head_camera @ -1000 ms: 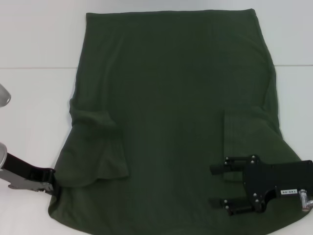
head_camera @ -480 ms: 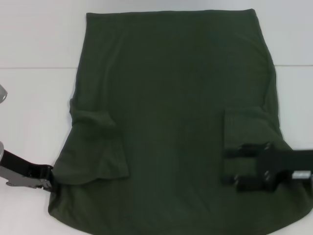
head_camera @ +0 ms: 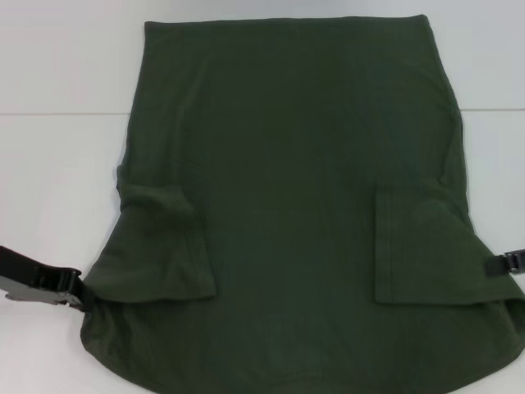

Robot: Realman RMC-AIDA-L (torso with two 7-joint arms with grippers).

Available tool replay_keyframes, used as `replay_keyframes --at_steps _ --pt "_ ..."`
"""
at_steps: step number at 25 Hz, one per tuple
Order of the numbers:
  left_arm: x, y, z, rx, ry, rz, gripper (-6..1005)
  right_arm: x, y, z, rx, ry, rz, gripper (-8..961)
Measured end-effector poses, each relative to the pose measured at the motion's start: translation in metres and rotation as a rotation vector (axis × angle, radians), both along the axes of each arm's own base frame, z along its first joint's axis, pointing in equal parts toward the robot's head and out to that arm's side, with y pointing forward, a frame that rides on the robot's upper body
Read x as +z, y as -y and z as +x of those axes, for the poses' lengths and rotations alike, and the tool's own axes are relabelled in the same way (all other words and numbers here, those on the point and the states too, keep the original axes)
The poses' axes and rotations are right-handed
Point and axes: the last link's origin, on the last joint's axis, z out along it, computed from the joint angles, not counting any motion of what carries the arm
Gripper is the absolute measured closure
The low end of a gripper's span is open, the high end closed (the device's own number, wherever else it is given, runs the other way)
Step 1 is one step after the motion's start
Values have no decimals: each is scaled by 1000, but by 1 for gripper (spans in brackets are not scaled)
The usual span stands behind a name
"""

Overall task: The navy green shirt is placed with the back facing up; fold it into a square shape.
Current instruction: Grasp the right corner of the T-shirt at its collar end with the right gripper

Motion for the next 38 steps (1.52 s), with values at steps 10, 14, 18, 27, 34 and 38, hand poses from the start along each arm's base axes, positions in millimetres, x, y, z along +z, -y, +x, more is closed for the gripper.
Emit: replay_keyframes --at_steps 10,14,18,27,34,38 --pt "0 -5 8 -46 0 -31 996 -3 -15 3 -184 279 -91 135" --pt "-1 -5 8 -47 1 -33 996 -16 -20 2 -155 335 -109 135" --pt "-1 -6 8 -48 0 -32 997 -28 -25 -5 -108 389 -138 135" --pt "-1 -5 7 -46 -1 -31 997 -33 -33 -8 -67 493 -135 135" --pt "-3 -4 7 -49 3 -35 997 -45 -34 -11 -37 508 -142 136" --pt "-4 -3 7 -48 5 -37 996 -51 -34 -12 -24 511 -152 136"
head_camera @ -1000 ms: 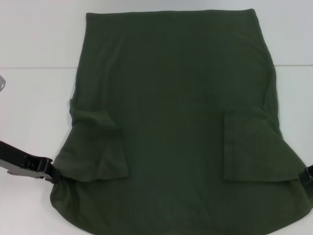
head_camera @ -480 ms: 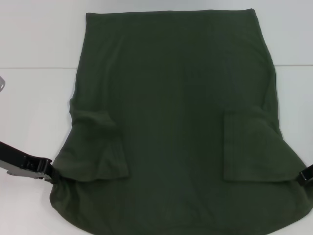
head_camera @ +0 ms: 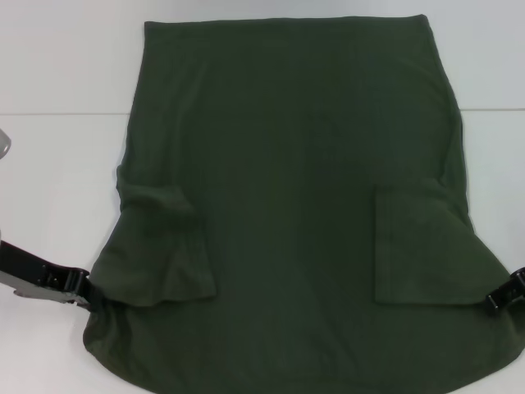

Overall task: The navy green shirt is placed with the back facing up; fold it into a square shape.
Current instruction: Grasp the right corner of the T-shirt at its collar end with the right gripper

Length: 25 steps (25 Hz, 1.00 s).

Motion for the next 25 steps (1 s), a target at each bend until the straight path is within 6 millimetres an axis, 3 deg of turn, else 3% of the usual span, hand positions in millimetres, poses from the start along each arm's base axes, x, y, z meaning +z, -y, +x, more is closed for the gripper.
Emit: replay_keyframes --at_steps 25 --pt "-1 -2 2 -7 2 3 997 -9 -1 -4 51 41 -36 137"
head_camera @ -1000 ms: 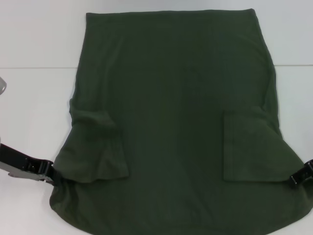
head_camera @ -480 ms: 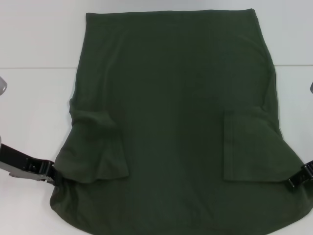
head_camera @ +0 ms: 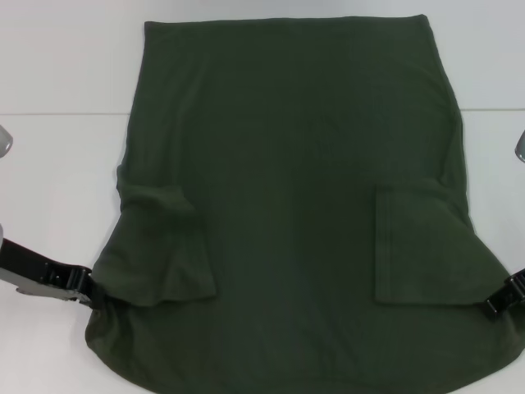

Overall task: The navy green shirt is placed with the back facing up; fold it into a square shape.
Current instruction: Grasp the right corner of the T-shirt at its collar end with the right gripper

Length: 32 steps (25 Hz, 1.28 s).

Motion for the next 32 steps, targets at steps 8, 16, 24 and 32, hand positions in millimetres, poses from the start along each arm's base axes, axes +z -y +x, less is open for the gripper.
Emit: replay_keyframes --at_steps 8,16,24,32 --pt "2 0 0 -2 1 2 997 -2 -1 -11 65 63 -9 431" --pt "1 -1 0 -11 -2 3 996 -6 -1 -15 72 73 -30 612" --pt "2 -3 2 -16 -2 4 996 -8 -1 -16 79 79 -38 866" --pt "4 -1 1 -14 3 2 997 -6 0 -16 79 69 -42 937"
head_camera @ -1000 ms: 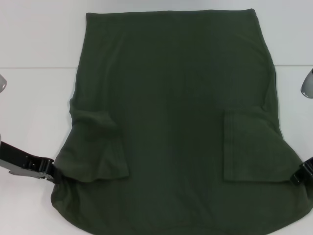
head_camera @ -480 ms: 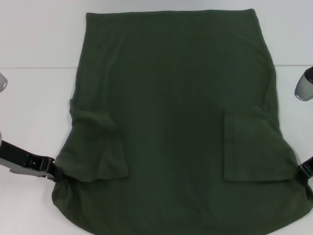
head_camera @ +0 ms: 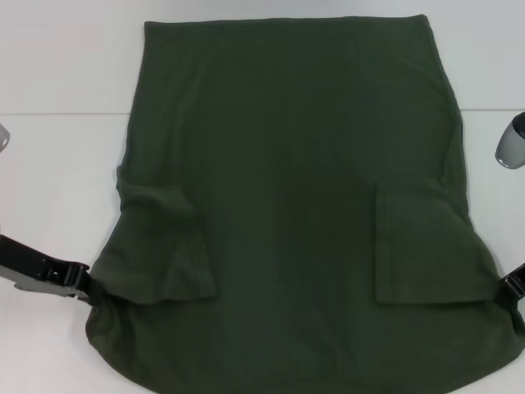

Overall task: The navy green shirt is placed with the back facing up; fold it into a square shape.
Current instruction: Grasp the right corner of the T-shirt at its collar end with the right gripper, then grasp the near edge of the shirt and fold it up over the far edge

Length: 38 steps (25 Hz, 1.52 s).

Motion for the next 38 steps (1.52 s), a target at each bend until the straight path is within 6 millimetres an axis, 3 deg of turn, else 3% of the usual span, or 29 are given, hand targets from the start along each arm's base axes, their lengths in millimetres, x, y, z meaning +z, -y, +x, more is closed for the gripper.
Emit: replay_keyframes --at_steps 11,20,31,38 --pt "1 8 -1 -2 14 -66 996 15 5 0 -19 -94 -15 934" --pt "-3 21 1 -10 44 -163 997 18 23 11 -59 -119 -83 929" --pt "-10 59 5 -11 184 -412 997 16 60 26 -104 -180 -247 922" --pt "-5 50 16 -41 284 -358 996 18 56 27 -126 -292 -194 918"
